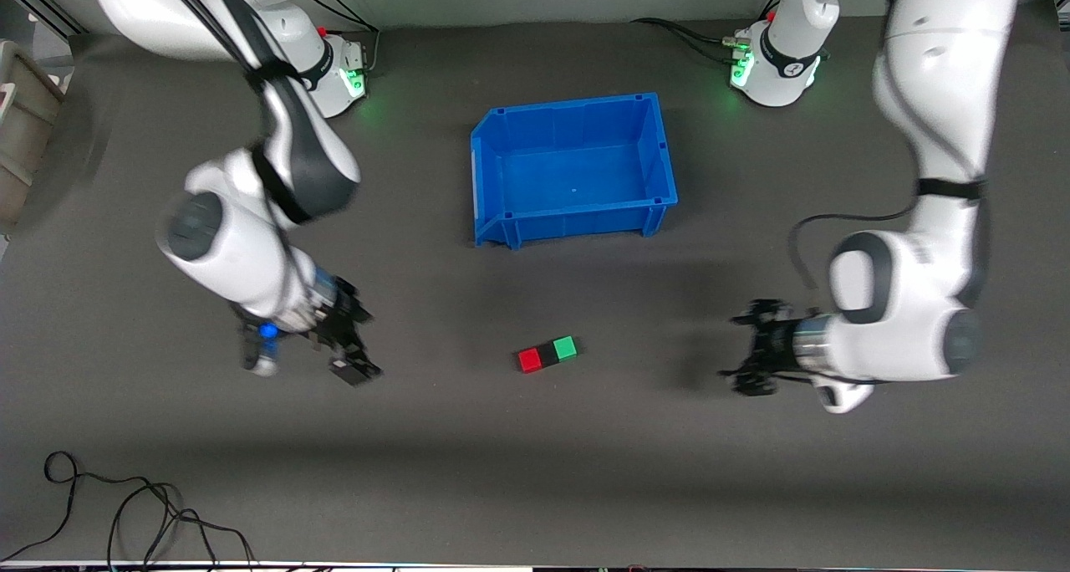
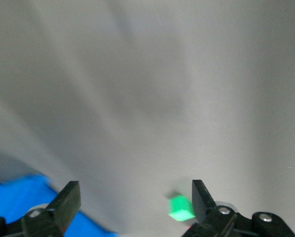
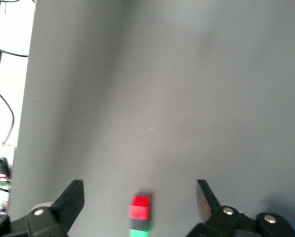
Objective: Attach green and red cubes to black cube
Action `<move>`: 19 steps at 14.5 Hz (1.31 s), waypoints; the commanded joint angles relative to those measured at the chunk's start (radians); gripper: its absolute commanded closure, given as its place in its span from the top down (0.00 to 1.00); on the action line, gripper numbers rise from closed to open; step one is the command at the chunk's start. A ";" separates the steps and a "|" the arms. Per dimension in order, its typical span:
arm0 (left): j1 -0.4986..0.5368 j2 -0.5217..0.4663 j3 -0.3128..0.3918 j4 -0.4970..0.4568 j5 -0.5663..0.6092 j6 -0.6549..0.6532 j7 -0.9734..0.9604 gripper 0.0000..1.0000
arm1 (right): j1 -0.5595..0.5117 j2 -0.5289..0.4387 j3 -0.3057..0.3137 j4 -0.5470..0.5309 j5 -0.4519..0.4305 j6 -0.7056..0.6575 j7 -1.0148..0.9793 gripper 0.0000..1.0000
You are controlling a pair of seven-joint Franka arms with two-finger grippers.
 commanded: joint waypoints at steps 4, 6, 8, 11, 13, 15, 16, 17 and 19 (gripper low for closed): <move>0.124 -0.178 -0.006 0.015 0.253 -0.227 0.520 1.00 | -0.151 -0.200 -0.024 -0.035 0.008 -0.304 -0.578 1.00; 0.121 -0.236 -0.006 0.017 0.333 -0.230 0.669 1.00 | -0.151 -0.212 -0.103 0.023 0.011 -0.369 -0.760 1.00; 0.112 -0.299 -0.011 0.012 0.401 -0.229 0.801 1.00 | -0.153 -0.246 -0.134 0.020 -0.013 -0.385 -0.922 1.00; 0.112 -0.385 -0.017 0.003 0.424 -0.258 0.961 1.00 | -0.163 -0.286 -0.150 0.016 -0.067 -0.400 -1.020 1.00; 0.122 -0.427 -0.014 0.005 0.412 -0.272 1.027 1.00 | -0.165 -0.309 -0.147 0.000 -0.130 -0.411 -1.170 1.00; 0.115 -0.479 -0.014 -0.026 0.424 -0.252 1.069 1.00 | -0.168 -0.330 -0.145 -0.004 -0.130 -0.412 -1.253 1.00; 0.113 -0.513 -0.014 -0.056 0.425 -0.228 1.070 1.00 | -0.168 -0.329 -0.144 0.002 -0.125 -0.419 -1.255 1.00; 0.112 -0.543 -0.016 -0.096 0.425 -0.194 1.070 1.00 | -0.168 -0.327 -0.141 0.003 -0.124 -0.419 -1.258 1.00; 0.110 -0.589 -0.020 -0.159 0.425 -0.148 1.070 1.00 | -0.163 -0.321 -0.139 0.005 -0.122 -0.432 -1.304 1.00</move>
